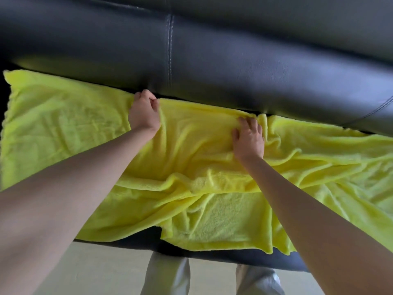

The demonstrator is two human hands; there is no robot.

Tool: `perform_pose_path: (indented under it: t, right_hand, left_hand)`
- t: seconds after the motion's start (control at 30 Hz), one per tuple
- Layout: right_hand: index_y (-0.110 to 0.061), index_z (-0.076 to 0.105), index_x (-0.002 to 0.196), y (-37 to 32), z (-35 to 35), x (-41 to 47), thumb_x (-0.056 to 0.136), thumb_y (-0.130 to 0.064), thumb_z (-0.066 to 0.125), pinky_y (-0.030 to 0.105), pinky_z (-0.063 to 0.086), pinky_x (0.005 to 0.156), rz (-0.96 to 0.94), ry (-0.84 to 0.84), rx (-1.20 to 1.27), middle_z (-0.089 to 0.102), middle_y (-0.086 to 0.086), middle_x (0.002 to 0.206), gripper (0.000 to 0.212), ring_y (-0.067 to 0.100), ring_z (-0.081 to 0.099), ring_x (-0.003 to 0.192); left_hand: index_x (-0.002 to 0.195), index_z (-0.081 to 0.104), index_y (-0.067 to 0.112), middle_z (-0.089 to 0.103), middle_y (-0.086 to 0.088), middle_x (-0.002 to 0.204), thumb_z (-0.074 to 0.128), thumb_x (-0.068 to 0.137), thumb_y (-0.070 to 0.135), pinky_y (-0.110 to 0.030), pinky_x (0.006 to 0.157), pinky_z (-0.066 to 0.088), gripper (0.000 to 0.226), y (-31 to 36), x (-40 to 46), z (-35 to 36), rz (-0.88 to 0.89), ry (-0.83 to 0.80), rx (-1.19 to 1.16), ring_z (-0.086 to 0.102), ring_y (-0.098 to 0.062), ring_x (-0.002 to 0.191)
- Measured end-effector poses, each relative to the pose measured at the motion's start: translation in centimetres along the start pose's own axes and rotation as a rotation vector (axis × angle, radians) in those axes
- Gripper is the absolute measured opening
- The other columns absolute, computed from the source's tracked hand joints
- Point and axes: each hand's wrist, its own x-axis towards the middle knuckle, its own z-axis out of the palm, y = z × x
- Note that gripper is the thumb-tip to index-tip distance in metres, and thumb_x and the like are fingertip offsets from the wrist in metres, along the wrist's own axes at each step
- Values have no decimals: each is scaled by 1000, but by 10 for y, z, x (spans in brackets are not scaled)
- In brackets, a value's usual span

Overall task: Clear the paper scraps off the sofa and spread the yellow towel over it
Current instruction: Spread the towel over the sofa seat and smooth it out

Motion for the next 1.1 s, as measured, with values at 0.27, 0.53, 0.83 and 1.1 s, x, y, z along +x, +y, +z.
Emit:
perform_pose_path:
  t: [0.27,0.53,0.83,1.1]
  right_hand:
    - [-16,41,138,-8,4,-2,98,-30,42,45,37,98,-8,55,-77,40,9,140,43,30,39,126]
    - [-18,34,147,-17,12,-16,100,-30,39,43,31,109,-319,14,-126,35,8,151,49,27,32,139]
    - [-25,21,151,-35,25,-13,101,-37,31,42,15,118,-190,-96,-105,17,4,159,52,24,15,146]
    - [-14,51,130,-40,19,-60,96,-21,42,39,39,101,-147,248,105,52,7,126,36,25,48,116]
  left_hand:
    - [115,50,10,49,-10,120,42,93,4,-29,74,43,25,-3,-24,-3,255,90,-84,54,-24,99]
    - [153,10,15,1,-6,161,24,100,49,-48,118,2,65,-64,-12,-14,-115,-180,274,-2,-26,148]
    - [153,17,14,3,-6,161,17,98,56,-49,118,-1,68,-69,27,-28,-198,-226,220,-3,-24,148]
    - [126,48,10,51,-8,117,40,99,28,-37,95,36,33,-8,-119,-37,211,62,-145,48,-25,110]
